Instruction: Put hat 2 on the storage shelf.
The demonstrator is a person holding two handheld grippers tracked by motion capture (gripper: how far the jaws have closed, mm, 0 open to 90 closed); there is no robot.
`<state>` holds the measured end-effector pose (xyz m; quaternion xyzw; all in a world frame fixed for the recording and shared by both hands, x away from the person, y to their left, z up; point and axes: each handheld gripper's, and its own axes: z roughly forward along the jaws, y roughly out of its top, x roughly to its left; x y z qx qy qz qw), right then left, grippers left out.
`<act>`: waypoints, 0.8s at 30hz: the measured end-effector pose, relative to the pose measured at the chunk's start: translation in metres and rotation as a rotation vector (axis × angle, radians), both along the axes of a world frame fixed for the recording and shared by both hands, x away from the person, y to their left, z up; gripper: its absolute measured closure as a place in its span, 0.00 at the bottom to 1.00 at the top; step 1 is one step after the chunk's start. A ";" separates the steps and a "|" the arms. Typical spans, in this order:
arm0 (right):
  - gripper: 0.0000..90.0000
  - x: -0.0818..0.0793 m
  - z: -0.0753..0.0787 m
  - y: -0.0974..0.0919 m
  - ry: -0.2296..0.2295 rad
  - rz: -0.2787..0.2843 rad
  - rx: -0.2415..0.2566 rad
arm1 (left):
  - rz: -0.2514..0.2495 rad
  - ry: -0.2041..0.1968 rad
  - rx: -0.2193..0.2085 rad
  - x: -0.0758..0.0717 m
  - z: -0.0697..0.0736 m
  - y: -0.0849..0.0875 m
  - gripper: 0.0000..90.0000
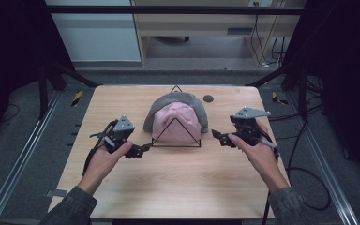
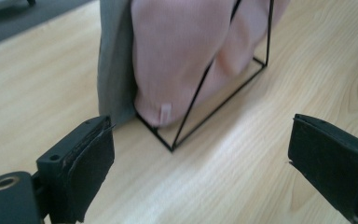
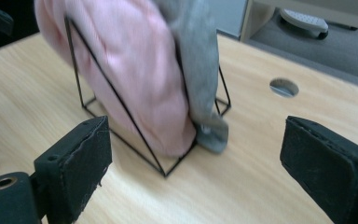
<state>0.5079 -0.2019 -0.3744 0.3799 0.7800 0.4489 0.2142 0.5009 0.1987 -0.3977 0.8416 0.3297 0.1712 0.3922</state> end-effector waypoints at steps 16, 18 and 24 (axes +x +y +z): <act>0.12 -0.017 -0.066 0.001 0.150 0.022 -0.020 | 0.000 0.110 0.112 -0.013 -0.053 0.015 0.08; 0.12 -0.018 -0.075 0.001 0.176 0.028 -0.021 | 0.003 0.125 0.121 -0.013 -0.058 0.016 0.08; 0.12 -0.019 -0.094 0.003 0.218 0.021 -0.028 | 0.027 0.185 0.092 -0.007 -0.072 0.022 0.08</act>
